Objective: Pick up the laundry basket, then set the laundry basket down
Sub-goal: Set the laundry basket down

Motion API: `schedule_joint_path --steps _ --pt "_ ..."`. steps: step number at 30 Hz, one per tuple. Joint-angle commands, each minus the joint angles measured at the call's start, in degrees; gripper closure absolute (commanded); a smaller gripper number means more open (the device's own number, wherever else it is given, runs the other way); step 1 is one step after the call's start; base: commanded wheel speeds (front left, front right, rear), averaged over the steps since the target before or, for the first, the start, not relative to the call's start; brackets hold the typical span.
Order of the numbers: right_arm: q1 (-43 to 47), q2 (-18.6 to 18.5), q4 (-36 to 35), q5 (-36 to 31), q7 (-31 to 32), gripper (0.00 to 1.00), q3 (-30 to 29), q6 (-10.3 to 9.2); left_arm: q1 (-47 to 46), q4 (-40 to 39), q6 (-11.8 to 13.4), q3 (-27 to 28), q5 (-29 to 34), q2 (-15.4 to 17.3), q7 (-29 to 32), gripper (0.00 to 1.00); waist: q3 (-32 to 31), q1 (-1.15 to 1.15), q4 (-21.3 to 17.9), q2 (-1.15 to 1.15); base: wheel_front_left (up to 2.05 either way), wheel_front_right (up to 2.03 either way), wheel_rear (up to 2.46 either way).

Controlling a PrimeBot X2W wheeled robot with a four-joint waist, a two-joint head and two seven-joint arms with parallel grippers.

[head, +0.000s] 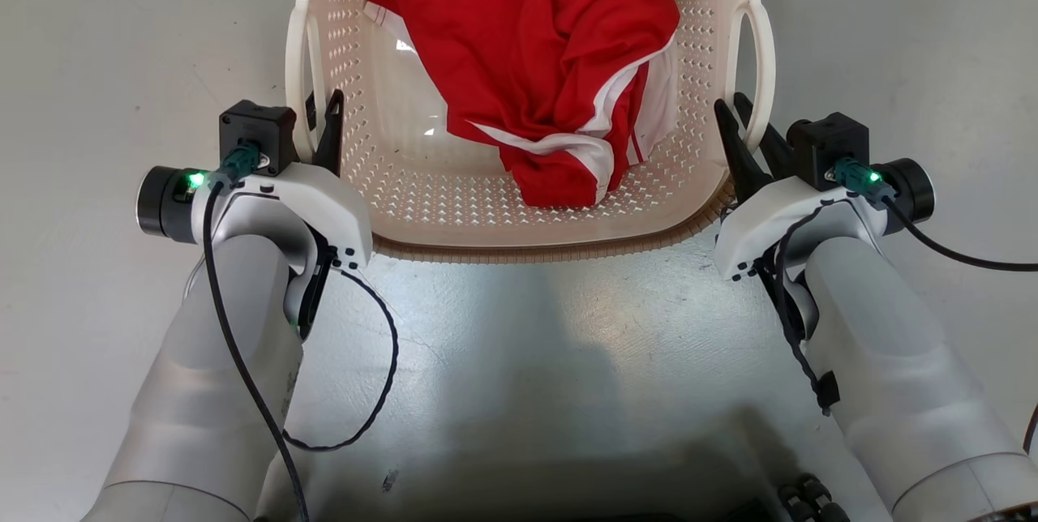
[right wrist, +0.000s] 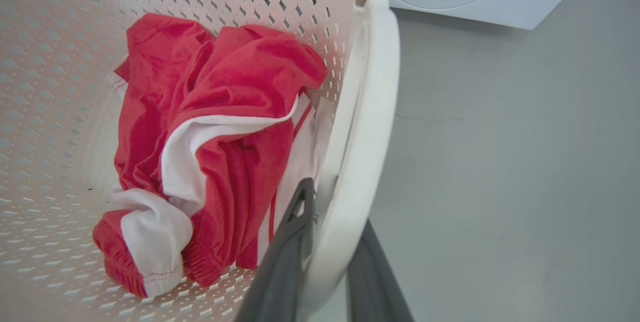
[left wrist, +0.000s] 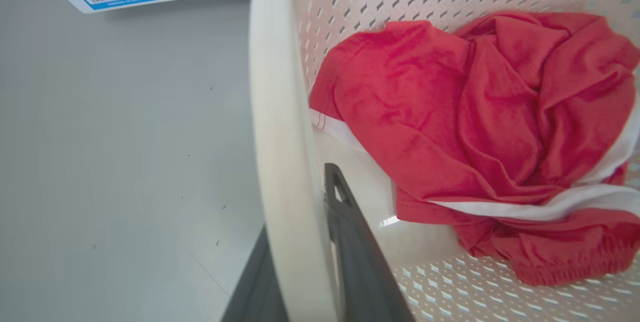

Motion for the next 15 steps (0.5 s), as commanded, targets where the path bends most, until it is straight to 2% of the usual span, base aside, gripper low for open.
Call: schedule_joint_path --steps 1,15 --pt "2.28 1.39 -0.63 -0.95 -0.38 1.0 1.54 0.94 0.16 -1.06 -1.69 0.73 1.28 0.87 -0.79 1.0 0.08 0.0 0.0 0.0 0.0 0.0 0.0" --pt "1.66 1.39 -0.56 -2.41 -0.38 1.0 -0.05 0.94 -0.34 -0.95 -2.31 2.31 2.57 0.02 -0.79 1.0 1.1 0.0 0.27 0.0 0.0 0.0 0.0"
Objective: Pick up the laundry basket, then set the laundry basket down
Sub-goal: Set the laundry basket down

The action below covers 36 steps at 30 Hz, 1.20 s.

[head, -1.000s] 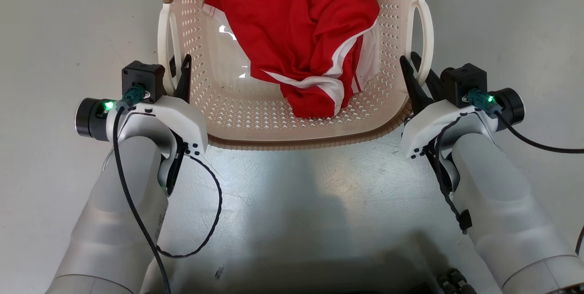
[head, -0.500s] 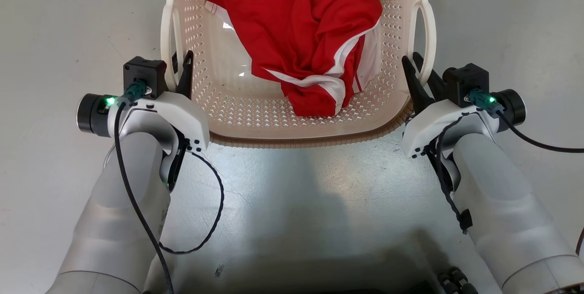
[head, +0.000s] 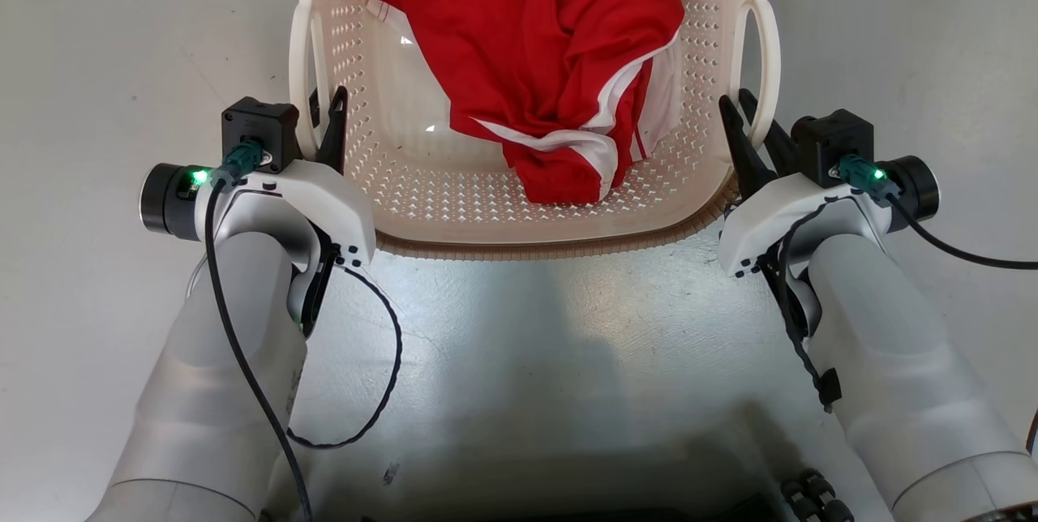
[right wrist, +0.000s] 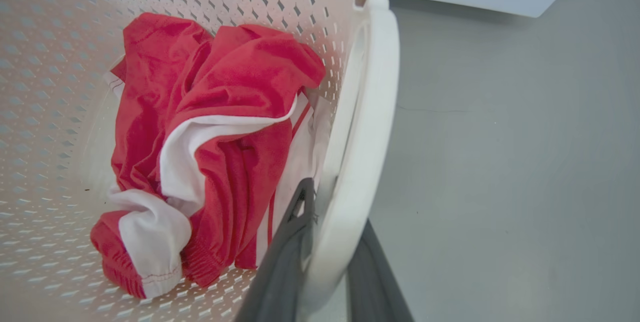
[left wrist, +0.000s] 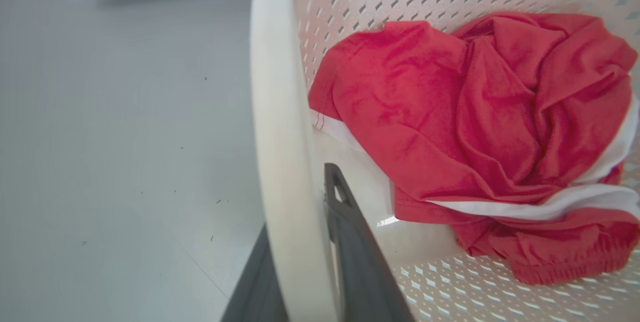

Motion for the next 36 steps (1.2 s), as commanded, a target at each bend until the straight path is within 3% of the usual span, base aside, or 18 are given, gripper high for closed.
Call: schedule_joint_path --steps 1,18,19,20,21,22,23,36 --pt "1.79 1.25 -0.6 -1.49 -0.38 1.0 1.17 0.91 -0.09 -1.14 -1.57 0.65 1.08 0.72 -0.79 1.0 0.06 0.0 0.09 0.0 0.0 0.0 0.0" --pt "1.7 1.25 -0.82 -3.91 -0.38 1.0 -1.19 0.91 -1.22 -0.92 -2.22 1.7 2.38 -0.43 -0.79 1.0 1.63 0.0 0.61 0.0 0.0 0.0 0.0" --pt "1.72 1.25 -0.83 -3.95 -0.38 0.95 -1.66 0.91 -1.22 -0.81 -2.24 1.78 2.42 -0.47 -0.79 1.0 1.63 0.0 0.57 0.0 0.0 0.0 0.0" --pt "1.74 1.25 -0.91 -4.09 -0.38 0.6 -2.0 0.91 -1.28 -0.69 -2.2 1.95 2.41 -0.5 -0.79 0.96 1.62 0.0 0.56 0.0 0.0 0.0 0.0" --pt "1.8 1.25 -0.99 -4.24 -0.38 0.09 -2.23 0.91 -1.35 -0.61 -2.15 2.11 2.43 -0.52 -0.79 0.6 1.58 0.0 0.55 0.0 0.0 0.0 0.0" --pt "1.85 1.25 -1.02 -4.27 -0.38 0.0 -2.61 0.91 -1.4 -0.55 -2.04 2.25 2.52 -0.52 -0.79 0.26 1.53 0.0 0.53 0.0 0.0 0.0 0.0" --pt "1.88 1.25 -1.14 -4.35 -0.38 0.0 -3.03 0.91 -1.44 -0.56 -1.85 2.46 2.57 -0.52 -0.79 0.0 1.46 0.0 0.54 0.0 0.0 0.0 0.0" --pt "2.46 1.25 -1.28 -4.48 -0.38 0.0 -3.37 0.91 -1.58 2.73 -0.26 3.68 3.35 -0.35 -0.79 0.0 -0.18 0.0 0.59 0.0 0.0 0.0 0.0"
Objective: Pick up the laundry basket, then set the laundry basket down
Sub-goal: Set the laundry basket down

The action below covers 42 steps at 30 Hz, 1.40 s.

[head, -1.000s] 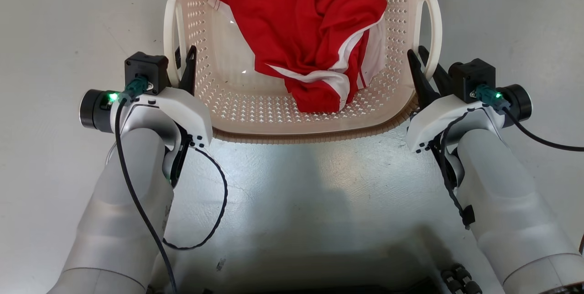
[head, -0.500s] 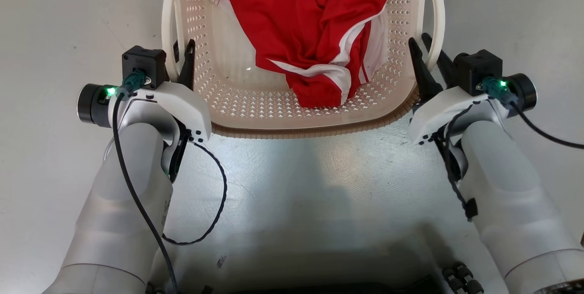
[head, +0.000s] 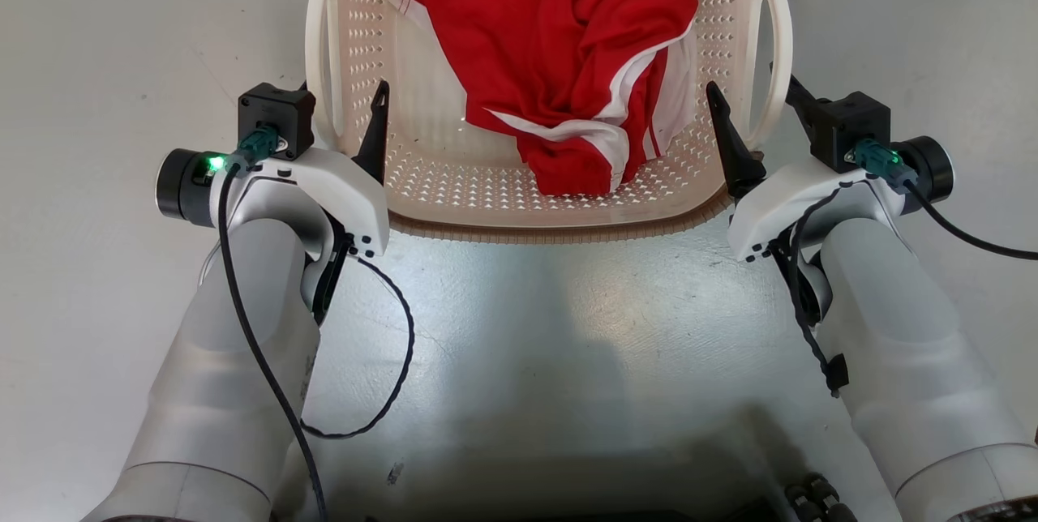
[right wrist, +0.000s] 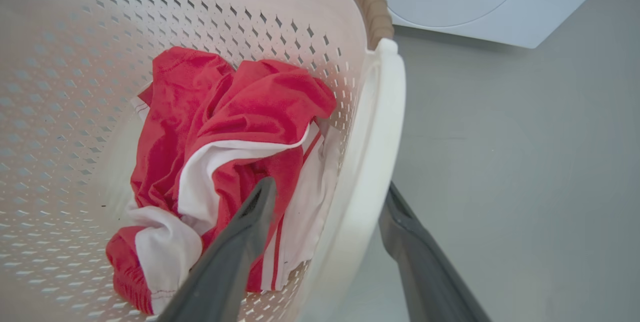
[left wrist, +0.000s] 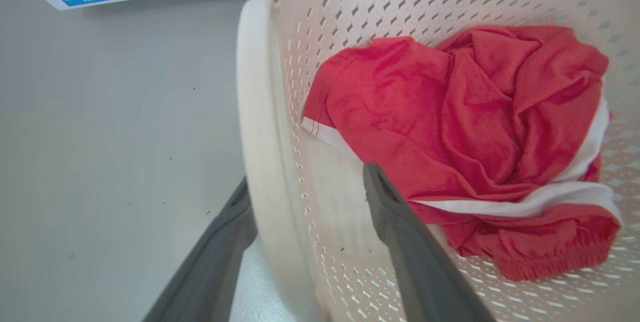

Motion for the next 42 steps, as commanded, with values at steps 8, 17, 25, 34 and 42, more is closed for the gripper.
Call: schedule_joint_path --steps 8,17,25,34,42 --pt "3.88 1.07 -1.37 0.03 0.06 0.0 1.29 0.35 1.07 0.99 1.26 1.64 0.89 1.69 -0.36 0.0 -1.66 0.0 -0.51 0.0 0.0 0.0 0.0" --pt "5.15 1.07 -1.71 0.57 0.06 0.0 1.89 0.35 2.85 1.67 1.9 3.88 -0.7 1.66 -0.36 0.0 -6.22 0.0 -1.4 0.0 0.0 0.0 0.0" --pt "6.7 1.07 -3.15 1.47 0.06 0.0 2.28 0.35 5.87 0.09 1.9 6.4 -2.21 1.76 -0.36 0.0 -12.33 0.0 -1.84 0.0 0.0 0.0 0.0" --pt "9.92 1.07 -6.78 2.91 0.06 0.0 2.98 0.35 12.38 -6.84 0.84 9.63 -3.94 0.85 -0.36 0.0 -21.53 0.0 -2.26 0.0 0.0 0.0 0.0" --pt "15.12 1.07 -10.9 2.81 0.06 0.0 3.33 0.35 20.29 -12.23 -0.63 12.73 -5.73 0.05 -0.36 0.0 -31.66 0.0 -2.28 0.0 0.0 0.0 0.0"
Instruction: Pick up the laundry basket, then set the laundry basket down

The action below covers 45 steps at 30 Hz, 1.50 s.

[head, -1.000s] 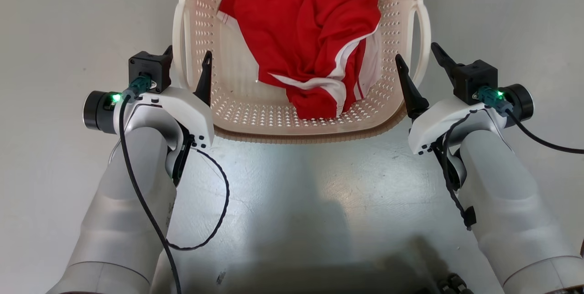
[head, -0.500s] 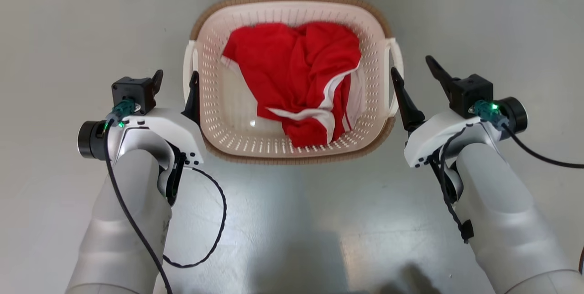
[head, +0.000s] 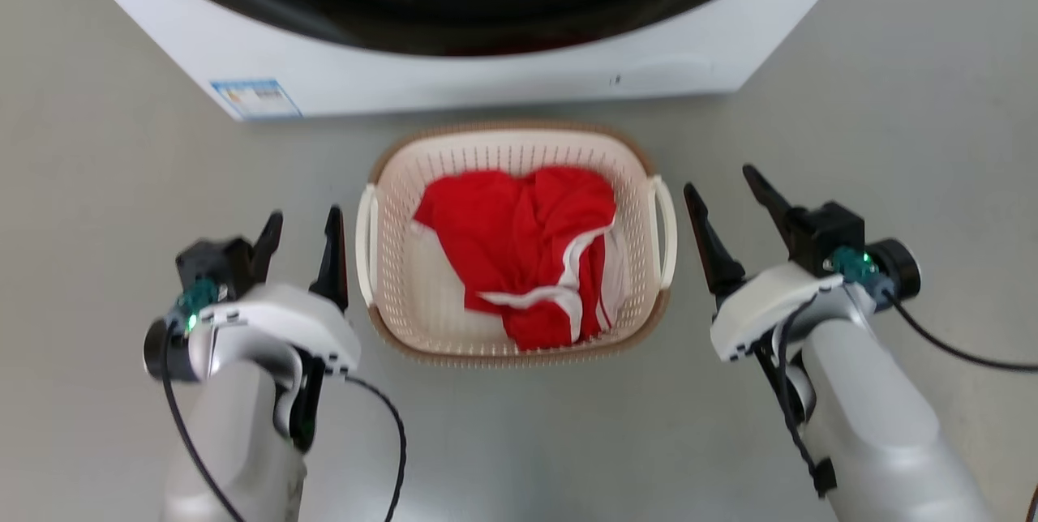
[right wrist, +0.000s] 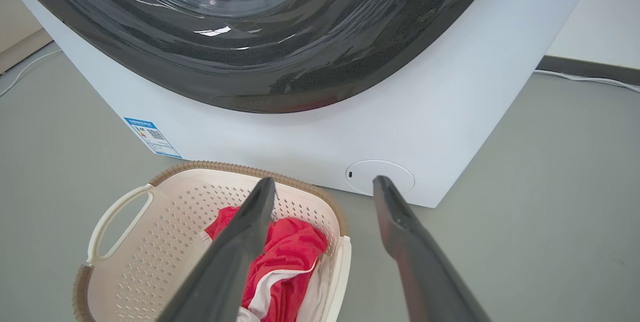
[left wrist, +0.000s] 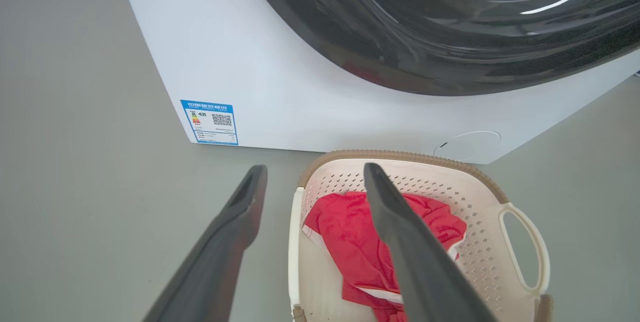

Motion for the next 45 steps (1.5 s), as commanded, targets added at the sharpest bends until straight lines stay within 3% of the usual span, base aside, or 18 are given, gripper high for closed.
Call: schedule_joint_path --steps 1,20,30,43,44,45 --pt "2.64 0.66 -2.08 -0.39 -0.22 0.0 1.12 0.35 2.85 -2.05 -0.42 1.93 -0.7 1.13 -0.36 0.0 -5.63 0.0 0.04 0.0 0.0 0.0 0.0" --pt "16.82 0.66 -8.85 -3.65 -0.22 0.0 -1.28 0.35 20.14 -11.49 -1.76 5.6 -3.02 0.68 -0.36 0.0 -23.16 0.0 2.17 0.0 0.0 0.0 0.0" --pt "24.67 0.66 -16.67 -3.57 -0.22 0.0 -3.83 0.35 27.1 -19.5 -2.1 5.99 -3.39 0.66 -0.36 0.0 -26.91 0.0 1.72 0.0 0.0 0.0 0.0" --pt "29.85 0.66 -22.61 -4.28 -0.22 0.0 -5.61 0.35 32.6 -28.15 0.63 3.82 -5.54 0.65 -0.36 0.0 -28.19 0.0 0.58 0.0 0.0 0.0 0.0" --pt "31.25 0.63 -21.2 -3.63 0.1 1.0 -6.67 0.0 34.21 -26.55 0.34 2.25 -5.26 0.03 0.0 1.0 -28.2 0.0 0.57 0.0 0.0 0.0 0.0" --pt "31.3 0.63 -20.9 -3.53 0.12 1.0 -6.61 -0.03 34.24 -26.35 0.35 2.25 -5.32 -0.03 0.05 1.0 -28.21 0.0 0.56 0.0 0.0 0.0 0.0"
